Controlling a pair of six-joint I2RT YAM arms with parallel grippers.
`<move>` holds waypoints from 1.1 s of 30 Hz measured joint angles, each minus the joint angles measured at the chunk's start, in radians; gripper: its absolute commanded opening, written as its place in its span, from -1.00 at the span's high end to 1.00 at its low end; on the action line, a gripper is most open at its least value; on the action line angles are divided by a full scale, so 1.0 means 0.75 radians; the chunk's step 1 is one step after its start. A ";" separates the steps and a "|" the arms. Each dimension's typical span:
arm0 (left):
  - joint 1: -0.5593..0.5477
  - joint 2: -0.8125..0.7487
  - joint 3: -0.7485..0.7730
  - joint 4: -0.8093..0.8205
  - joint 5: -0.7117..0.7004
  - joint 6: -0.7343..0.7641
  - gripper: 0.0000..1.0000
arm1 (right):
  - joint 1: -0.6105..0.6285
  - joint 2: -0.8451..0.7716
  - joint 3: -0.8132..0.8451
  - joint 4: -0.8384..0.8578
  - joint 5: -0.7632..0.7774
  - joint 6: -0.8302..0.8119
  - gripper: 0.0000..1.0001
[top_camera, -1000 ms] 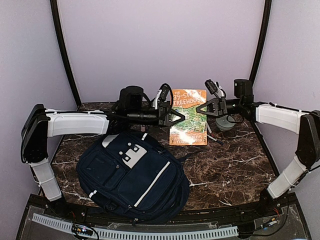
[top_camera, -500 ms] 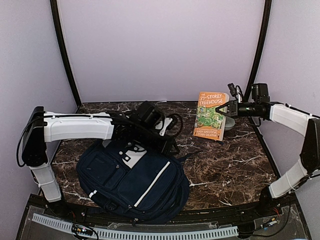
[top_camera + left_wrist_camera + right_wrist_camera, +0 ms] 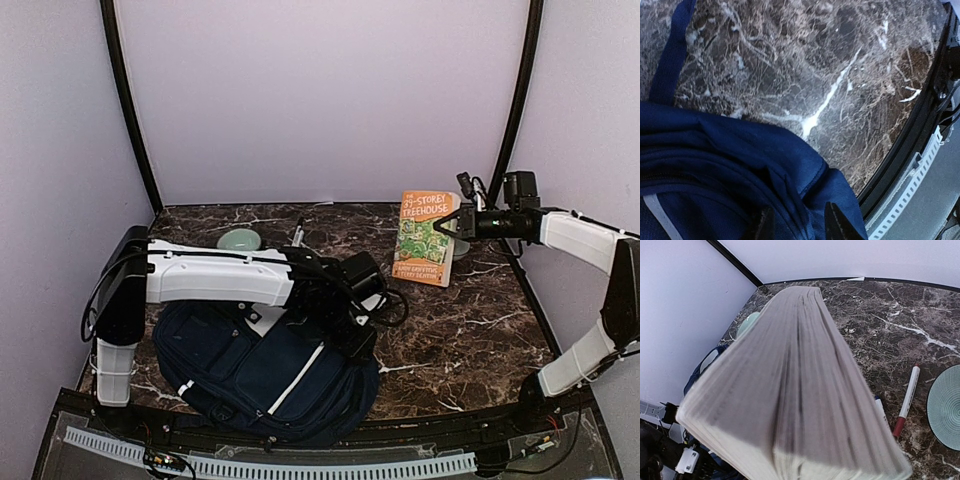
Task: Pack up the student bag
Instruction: Pick up the largest pocket of the bag from the student bag.
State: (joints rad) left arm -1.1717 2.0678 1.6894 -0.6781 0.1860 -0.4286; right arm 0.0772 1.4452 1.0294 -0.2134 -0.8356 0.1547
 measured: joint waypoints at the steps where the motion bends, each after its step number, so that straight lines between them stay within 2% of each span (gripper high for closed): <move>1: -0.004 0.018 0.012 -0.024 -0.008 -0.002 0.25 | 0.000 0.000 -0.006 -0.001 0.000 -0.001 1.00; 13: -0.031 0.078 0.119 -0.182 -0.032 -0.089 0.12 | 0.000 -0.001 -0.030 0.014 -0.003 0.016 1.00; 20: -0.078 0.103 0.195 -0.328 -0.122 -0.196 0.18 | 0.000 -0.001 -0.044 0.043 -0.023 0.037 1.00; 25: -0.094 0.154 0.218 -0.387 -0.156 -0.247 0.40 | 0.000 -0.001 -0.047 0.059 -0.048 0.061 1.00; 30: -0.094 0.166 0.251 -0.435 -0.186 -0.273 0.93 | 0.000 -0.010 -0.052 0.072 -0.060 0.079 1.00; 33: -0.096 0.180 0.303 -0.485 -0.205 -0.270 1.00 | 0.000 -0.027 -0.052 0.070 -0.063 0.080 1.00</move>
State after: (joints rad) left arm -1.2438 2.2024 1.9167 -1.0416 0.0322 -0.6308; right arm 0.0772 1.4250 0.9905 -0.1612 -0.8825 0.2150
